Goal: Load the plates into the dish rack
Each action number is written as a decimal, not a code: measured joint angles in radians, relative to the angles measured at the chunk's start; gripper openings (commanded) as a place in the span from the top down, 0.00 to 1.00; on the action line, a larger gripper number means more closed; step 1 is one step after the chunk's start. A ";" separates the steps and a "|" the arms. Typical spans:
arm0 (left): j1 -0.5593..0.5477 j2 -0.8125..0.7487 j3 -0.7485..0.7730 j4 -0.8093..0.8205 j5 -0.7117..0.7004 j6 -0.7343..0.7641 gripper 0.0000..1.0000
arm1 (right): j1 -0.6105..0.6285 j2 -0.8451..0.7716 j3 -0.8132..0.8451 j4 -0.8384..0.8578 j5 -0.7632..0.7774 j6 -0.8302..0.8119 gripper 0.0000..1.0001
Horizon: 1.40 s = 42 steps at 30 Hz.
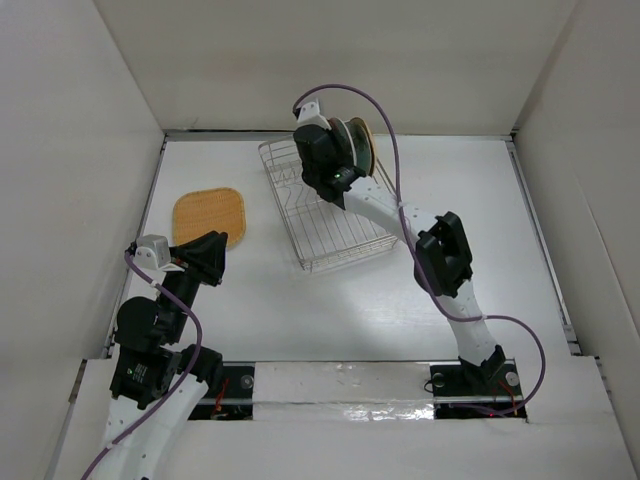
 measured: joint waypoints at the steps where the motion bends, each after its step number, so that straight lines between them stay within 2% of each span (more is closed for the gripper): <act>1: 0.000 0.000 0.000 0.000 0.000 0.000 0.77 | 0.000 0.000 0.000 0.002 0.000 -0.004 1.00; 14: 0.000 0.003 0.000 0.000 -0.001 0.000 0.78 | 0.016 0.098 -0.007 0.047 -0.050 0.019 1.00; 20: 0.000 0.009 0.000 0.000 -0.002 0.000 0.77 | 0.027 0.133 -0.007 0.014 -0.065 0.029 0.99; 23: 0.000 0.017 0.000 0.000 -0.008 0.000 0.77 | 0.029 0.138 -0.007 0.013 -0.069 0.052 0.73; 24: 0.000 0.021 0.000 0.000 -0.011 0.000 0.77 | 0.031 0.138 -0.008 0.012 -0.068 0.061 0.55; 25: 0.000 0.027 0.000 0.000 -0.014 0.000 0.77 | 0.032 0.138 -0.008 0.013 -0.069 0.074 0.48; 29: 0.000 0.076 0.000 0.000 -0.043 -0.008 0.72 | 0.043 0.120 -0.045 0.006 -0.091 0.121 0.32; 32: 0.014 0.143 0.000 0.000 -0.062 -0.028 0.64 | 0.054 0.033 -0.150 -0.019 -0.141 0.182 0.30; 33: 0.024 0.172 0.000 -0.001 -0.064 -0.041 0.62 | 0.058 -0.011 -0.193 -0.024 -0.167 0.206 0.30; 34: 0.036 0.202 0.000 -0.001 -0.065 -0.053 0.59 | 0.062 -0.070 -0.251 -0.019 -0.192 0.229 0.37; 35: 0.045 0.233 0.000 0.000 -0.064 -0.065 0.58 | 0.066 -0.143 -0.320 -0.014 -0.219 0.259 0.47; 36: 0.051 0.263 0.001 -0.001 -0.065 -0.081 0.57 | 0.073 -0.229 -0.395 -0.008 -0.248 0.290 0.75; 38: 0.056 0.322 0.002 -0.002 -0.066 -0.110 0.55 | 0.087 -0.423 -0.566 0.050 -0.304 0.363 0.99; 42: 0.064 0.424 0.003 0.000 -0.073 -0.181 0.56 | 0.123 -0.765 -0.851 0.202 -0.409 0.508 1.00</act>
